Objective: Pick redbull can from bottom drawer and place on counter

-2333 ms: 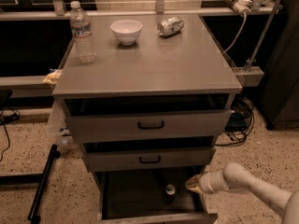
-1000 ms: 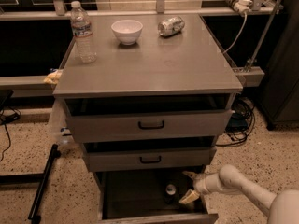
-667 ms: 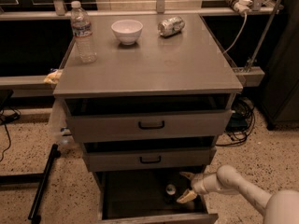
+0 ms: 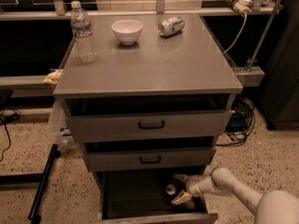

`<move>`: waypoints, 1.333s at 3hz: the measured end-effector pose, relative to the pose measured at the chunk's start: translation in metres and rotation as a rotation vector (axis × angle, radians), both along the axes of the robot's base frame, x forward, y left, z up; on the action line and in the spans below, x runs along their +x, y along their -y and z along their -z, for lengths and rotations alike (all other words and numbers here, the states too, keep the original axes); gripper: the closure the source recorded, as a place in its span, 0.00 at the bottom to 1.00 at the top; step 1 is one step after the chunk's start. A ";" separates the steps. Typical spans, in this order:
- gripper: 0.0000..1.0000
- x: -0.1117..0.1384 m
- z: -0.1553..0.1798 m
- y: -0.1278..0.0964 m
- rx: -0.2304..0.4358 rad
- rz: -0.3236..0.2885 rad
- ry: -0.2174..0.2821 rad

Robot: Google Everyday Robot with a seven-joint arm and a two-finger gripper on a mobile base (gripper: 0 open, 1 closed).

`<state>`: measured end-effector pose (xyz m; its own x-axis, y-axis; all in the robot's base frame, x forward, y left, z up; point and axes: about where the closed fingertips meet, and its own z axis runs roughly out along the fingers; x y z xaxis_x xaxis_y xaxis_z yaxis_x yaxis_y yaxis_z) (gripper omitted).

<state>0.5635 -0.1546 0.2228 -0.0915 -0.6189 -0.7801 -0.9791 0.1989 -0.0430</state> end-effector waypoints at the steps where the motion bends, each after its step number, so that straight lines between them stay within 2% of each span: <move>1: 0.29 -0.004 0.009 -0.008 0.015 -0.018 -0.016; 2: 0.39 -0.004 0.022 -0.012 0.025 -0.033 -0.026; 3: 0.47 0.003 0.032 -0.012 0.029 -0.035 -0.015; 4: 0.71 0.005 0.032 -0.010 0.027 -0.031 -0.012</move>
Offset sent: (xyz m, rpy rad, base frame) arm 0.0022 0.0092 -0.0349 0.0295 0.0289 0.0401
